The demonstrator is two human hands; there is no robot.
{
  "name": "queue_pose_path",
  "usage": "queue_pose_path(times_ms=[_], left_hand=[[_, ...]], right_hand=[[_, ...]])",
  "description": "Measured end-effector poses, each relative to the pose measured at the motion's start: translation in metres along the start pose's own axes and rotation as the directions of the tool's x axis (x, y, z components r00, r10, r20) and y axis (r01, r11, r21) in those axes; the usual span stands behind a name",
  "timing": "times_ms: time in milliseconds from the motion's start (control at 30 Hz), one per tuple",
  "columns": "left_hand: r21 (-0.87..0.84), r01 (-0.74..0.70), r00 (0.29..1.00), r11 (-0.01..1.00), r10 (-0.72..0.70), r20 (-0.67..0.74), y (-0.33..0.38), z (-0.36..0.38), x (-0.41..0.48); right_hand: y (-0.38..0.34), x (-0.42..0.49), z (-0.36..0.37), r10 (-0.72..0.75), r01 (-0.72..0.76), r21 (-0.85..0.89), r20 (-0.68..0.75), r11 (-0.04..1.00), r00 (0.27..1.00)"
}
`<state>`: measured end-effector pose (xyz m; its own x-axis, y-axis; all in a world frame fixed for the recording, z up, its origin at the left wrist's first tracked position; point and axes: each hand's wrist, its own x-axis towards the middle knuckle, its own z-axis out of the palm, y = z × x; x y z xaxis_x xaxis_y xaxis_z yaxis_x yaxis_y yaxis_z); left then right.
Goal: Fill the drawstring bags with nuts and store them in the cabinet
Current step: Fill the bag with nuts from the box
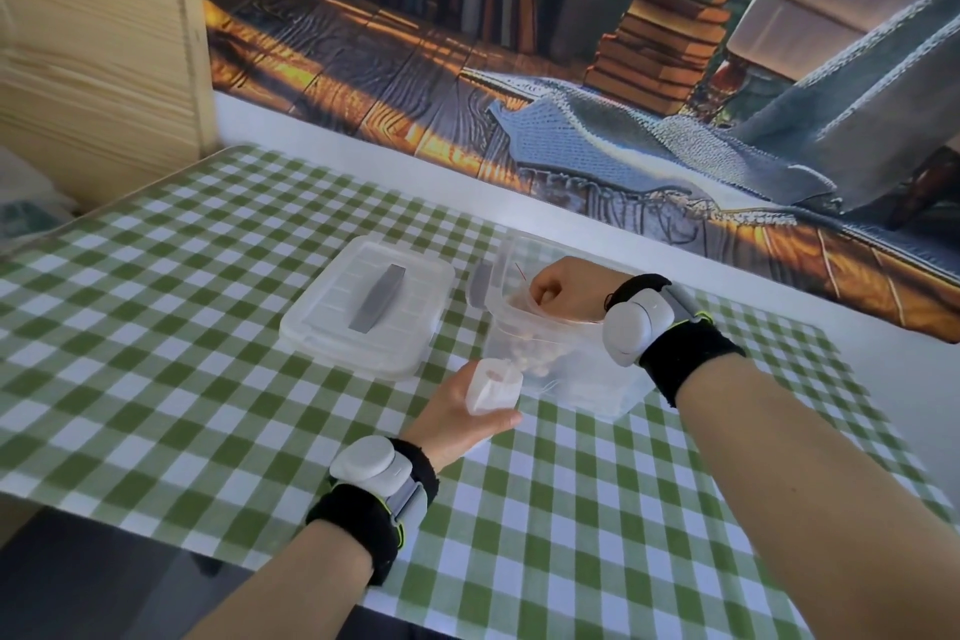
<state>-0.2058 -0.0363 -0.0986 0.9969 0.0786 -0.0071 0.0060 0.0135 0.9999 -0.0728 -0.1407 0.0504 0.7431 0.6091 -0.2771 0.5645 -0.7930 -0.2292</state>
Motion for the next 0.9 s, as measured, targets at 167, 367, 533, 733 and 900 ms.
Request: queue_pose_path(times_ms=[167, 367, 533, 733, 900], left_hand=[[0.028, -0.018, 1.0, 0.999, 0.019, -0.012, 0.0, 0.0, 0.0], [0.031, -0.038, 0.999, 0.999, 0.039, -0.035, 0.002, 0.003, -0.004], [0.018, -0.017, 0.999, 1.0, 0.017, -0.031, 0.001, 0.004, -0.003], [0.036, -0.02, 0.999, 0.999, 0.021, -0.047, 0.003, 0.006, -0.004], [0.016, -0.032, 0.999, 0.999, 0.032, -0.021, 0.004, 0.007, -0.006]], right_hand=[[0.005, -0.001, 0.003, -0.081, 0.093, 0.066, -0.157, 0.993, 0.984], [0.008, -0.02, 0.004, -0.103, 0.22, 0.274, -0.385, 0.936, 0.917], [-0.005, -0.057, 0.018, -0.042, 0.389, 0.502, -0.571, 0.773, 0.82], [-0.009, -0.079, 0.071, -0.183, 0.392, 0.421, -0.455, 0.818, 0.871], [-0.006, -0.075, 0.086, -0.198, 0.369, 0.376, -0.421, 0.85, 0.885]])
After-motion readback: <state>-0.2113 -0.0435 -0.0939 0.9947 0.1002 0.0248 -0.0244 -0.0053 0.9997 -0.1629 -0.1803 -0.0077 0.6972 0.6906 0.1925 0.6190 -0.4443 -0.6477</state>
